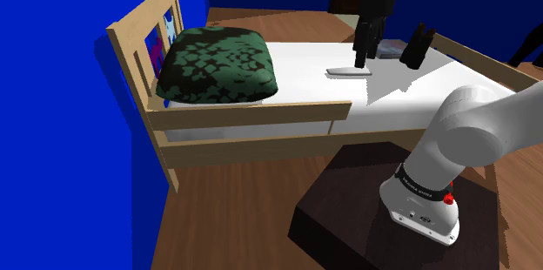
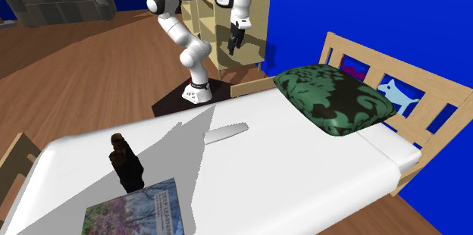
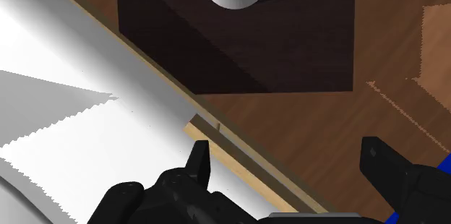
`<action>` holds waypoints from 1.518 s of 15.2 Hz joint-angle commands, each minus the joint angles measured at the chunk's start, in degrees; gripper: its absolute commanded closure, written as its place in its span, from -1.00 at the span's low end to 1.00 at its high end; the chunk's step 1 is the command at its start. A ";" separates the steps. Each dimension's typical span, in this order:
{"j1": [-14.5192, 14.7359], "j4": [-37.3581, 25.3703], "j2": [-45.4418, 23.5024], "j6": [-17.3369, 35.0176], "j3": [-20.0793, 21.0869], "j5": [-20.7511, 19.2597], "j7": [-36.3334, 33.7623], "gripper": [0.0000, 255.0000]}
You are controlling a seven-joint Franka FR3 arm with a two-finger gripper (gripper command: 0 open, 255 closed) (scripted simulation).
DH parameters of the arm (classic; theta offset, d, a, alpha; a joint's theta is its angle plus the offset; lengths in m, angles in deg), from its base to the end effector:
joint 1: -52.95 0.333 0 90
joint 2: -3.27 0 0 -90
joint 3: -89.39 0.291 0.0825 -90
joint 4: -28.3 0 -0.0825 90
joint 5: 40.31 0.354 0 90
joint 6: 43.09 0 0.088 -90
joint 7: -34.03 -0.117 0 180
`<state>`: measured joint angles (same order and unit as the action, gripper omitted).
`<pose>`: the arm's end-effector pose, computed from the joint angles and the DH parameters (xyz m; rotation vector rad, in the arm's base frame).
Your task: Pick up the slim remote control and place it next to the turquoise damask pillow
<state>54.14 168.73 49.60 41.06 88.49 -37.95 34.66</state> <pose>0.2719 0.0057 0.5203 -3.0772 -0.0347 0.2680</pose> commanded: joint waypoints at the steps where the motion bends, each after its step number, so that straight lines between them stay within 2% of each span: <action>1: 0.00 0.00 0.00 0.00 0.00 0.00 0.00 -1.00; 7: -1.02 5.02 1.43 5.21 -8.49 -8.43 14.06 -1.00; 12: -1.88 6.73 -0.76 11.19 -16.17 -15.13 25.60 -1.00; 18: -1.59 5.55 -7.52 19.95 -25.88 -21.20 39.19 -1.00; 23: 0.68 1.95 -16.09 27.87 -34.35 -23.05 50.83 -1.00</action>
<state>54.44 171.62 35.24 67.40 56.09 -60.60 82.52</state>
